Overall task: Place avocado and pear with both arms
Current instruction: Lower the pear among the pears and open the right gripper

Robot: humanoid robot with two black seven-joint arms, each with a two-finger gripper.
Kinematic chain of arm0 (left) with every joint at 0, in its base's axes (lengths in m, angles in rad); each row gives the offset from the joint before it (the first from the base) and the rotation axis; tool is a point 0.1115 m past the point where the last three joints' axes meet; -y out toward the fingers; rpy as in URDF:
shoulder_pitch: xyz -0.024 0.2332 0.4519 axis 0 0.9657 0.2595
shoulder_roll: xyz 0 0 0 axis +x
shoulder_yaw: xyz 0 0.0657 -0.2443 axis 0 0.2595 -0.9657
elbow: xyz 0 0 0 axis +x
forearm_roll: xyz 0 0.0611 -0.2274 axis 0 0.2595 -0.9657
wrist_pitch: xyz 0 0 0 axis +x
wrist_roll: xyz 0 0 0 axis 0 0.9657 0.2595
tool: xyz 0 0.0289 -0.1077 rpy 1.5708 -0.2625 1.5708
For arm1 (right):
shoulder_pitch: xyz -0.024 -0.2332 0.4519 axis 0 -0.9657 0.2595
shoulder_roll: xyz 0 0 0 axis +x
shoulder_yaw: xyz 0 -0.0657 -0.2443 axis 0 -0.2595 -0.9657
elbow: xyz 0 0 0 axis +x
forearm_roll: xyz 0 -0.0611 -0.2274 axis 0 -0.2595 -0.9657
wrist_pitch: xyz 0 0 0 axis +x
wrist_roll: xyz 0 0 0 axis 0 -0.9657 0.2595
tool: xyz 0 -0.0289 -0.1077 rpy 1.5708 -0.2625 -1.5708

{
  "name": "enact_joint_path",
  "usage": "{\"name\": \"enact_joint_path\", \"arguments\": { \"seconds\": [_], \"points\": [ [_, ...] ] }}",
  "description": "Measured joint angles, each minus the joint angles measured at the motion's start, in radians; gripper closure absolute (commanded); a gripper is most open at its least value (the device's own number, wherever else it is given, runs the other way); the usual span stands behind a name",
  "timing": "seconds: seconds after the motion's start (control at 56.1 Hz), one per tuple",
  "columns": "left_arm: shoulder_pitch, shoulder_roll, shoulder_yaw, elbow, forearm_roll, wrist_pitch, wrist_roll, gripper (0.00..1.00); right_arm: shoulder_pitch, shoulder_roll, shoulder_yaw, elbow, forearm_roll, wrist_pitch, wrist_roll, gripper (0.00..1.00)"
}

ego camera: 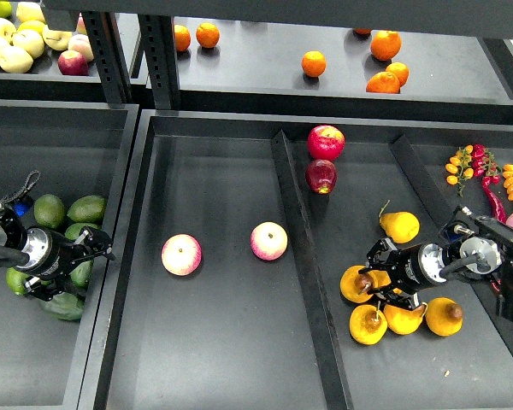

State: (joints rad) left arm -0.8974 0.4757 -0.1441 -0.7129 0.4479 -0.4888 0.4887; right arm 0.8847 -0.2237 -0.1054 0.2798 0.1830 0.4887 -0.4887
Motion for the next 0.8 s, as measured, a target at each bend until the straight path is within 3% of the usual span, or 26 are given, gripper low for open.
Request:
{"name": "enact_joint_path", "arguments": {
  "seconds": [0.321, 0.802],
  "points": [
    [-0.002, 0.006, 0.0, 0.0, 0.0, 0.0, 0.0, 0.0, 0.006, -0.002, 0.0, -0.004, -0.009, 0.0, 0.0, 0.6],
    [-0.003, 0.005, -0.002, 0.0, -0.001, 0.0, 0.0, 0.0, 0.007, -0.005, 0.0, -0.019, -0.015, 0.0, 0.0, 0.45]
  ]
}}
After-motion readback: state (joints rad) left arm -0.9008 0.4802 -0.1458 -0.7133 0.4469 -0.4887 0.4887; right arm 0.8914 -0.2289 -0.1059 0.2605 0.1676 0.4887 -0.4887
